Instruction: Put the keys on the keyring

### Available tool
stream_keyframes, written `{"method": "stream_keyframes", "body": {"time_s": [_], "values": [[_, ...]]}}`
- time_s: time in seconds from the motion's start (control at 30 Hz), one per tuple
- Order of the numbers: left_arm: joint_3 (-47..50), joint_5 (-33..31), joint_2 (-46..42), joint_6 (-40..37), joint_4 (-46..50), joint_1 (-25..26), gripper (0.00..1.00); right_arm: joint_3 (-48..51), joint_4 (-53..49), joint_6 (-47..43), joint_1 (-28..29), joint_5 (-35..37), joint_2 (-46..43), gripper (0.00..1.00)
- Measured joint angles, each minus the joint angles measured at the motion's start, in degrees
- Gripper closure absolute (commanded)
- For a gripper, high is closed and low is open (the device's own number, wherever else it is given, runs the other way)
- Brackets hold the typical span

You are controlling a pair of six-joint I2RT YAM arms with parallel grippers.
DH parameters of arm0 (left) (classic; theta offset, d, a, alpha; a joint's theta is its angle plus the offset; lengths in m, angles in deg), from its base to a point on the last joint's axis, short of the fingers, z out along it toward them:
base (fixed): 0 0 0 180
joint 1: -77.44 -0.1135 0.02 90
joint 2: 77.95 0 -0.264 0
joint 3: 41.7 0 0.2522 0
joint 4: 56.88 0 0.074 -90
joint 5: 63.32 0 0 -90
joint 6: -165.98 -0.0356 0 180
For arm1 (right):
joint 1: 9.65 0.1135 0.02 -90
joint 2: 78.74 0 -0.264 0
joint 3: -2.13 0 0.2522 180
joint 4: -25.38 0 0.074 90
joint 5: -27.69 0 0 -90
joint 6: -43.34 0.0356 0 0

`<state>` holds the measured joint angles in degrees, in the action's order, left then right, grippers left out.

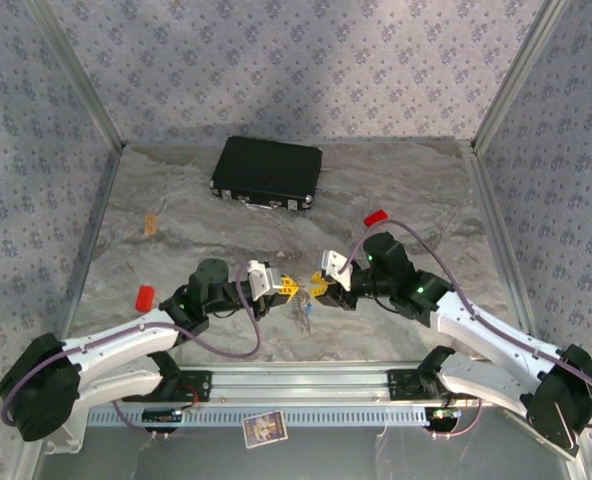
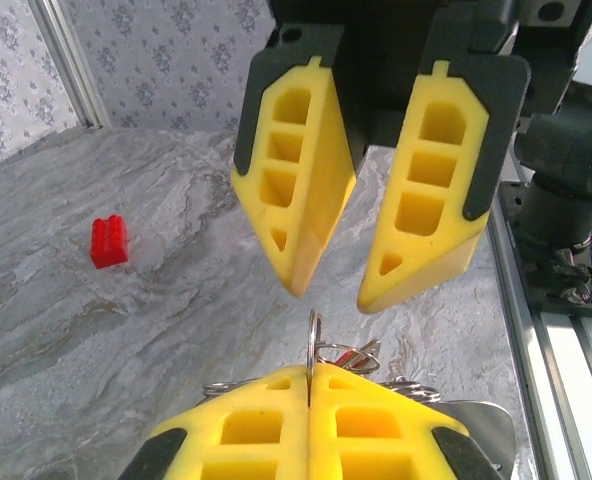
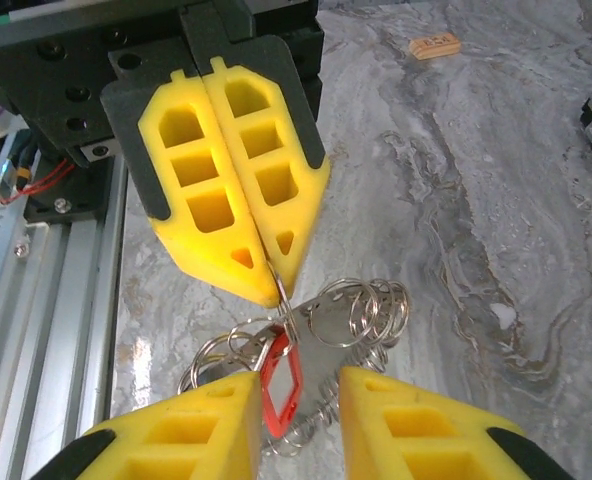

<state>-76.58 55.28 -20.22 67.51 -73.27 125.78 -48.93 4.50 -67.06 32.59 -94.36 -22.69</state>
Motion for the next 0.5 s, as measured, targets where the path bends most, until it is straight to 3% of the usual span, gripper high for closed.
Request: {"method": "stream_keyframes", "body": {"time_s": [0.3,0.5], "values": [[0.13,1.77,0.35,0.2,-3.93,-0.33,1.0,0.5,5.31,2.78,0.0,-1.86,0.61,0.77],[0.57,2.05,0.57,0.61,-4.74,-0.33,1.0,0.52,6.19,3.1,0.04,-2.75,1.75,0.83]]}}
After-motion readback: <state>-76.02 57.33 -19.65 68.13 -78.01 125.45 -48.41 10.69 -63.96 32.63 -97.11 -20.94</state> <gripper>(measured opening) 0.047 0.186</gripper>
